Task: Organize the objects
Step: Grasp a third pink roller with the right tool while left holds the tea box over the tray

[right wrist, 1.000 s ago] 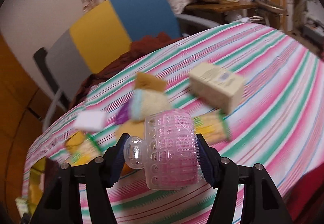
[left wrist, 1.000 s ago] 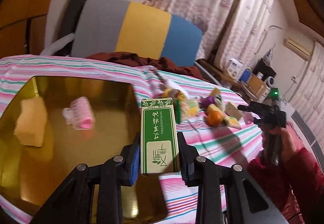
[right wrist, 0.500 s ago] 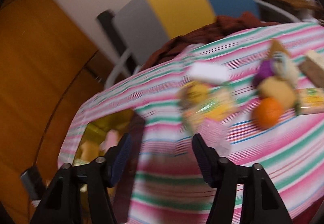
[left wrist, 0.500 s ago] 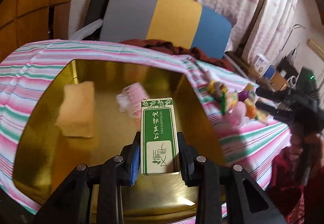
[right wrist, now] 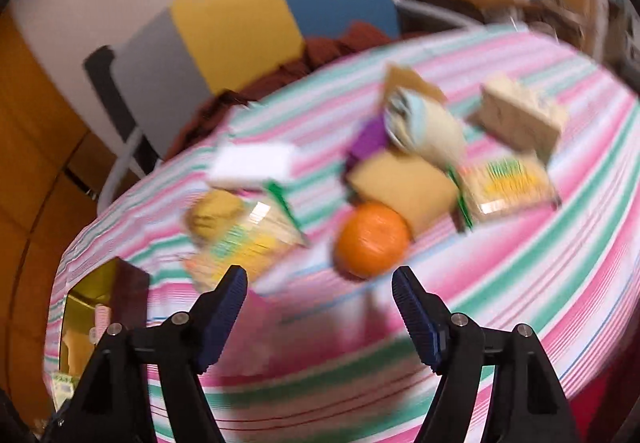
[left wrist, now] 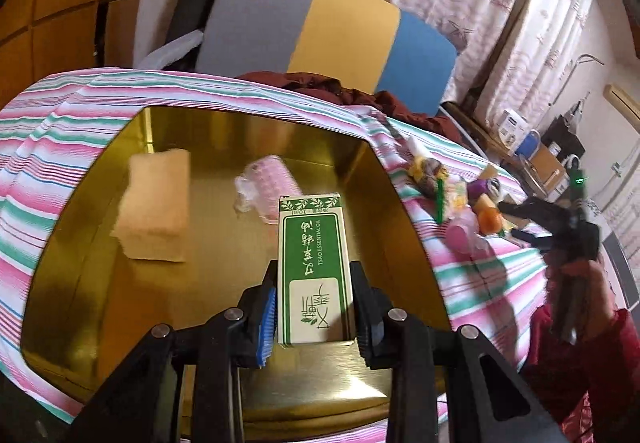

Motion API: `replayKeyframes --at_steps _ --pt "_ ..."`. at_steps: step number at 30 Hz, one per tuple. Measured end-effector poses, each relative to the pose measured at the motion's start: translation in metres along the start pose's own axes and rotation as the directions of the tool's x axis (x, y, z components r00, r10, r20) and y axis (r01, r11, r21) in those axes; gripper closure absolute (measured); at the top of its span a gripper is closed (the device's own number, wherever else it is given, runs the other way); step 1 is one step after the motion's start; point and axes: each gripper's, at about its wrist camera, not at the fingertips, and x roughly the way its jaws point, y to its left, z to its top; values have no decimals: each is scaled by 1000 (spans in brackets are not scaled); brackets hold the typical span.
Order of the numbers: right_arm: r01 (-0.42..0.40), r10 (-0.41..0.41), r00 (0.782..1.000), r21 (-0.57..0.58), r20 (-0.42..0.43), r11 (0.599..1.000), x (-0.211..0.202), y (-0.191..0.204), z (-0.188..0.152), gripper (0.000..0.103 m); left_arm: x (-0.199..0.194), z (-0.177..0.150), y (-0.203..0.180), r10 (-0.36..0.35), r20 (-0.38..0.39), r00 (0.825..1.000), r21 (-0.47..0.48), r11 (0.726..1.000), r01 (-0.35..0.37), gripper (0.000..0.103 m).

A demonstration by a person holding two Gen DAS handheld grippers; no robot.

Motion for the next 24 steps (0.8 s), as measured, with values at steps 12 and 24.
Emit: replayKeyframes --at_steps 12,24 --pt "-119 125 986 59 -110 991 42 53 -26 9 -5 -5 -18 -20 -1 1000 52 998 20 71" --pt "-123 122 990 -11 -73 992 23 62 -50 38 -1 1 17 46 -23 999 -25 999 -47 71"
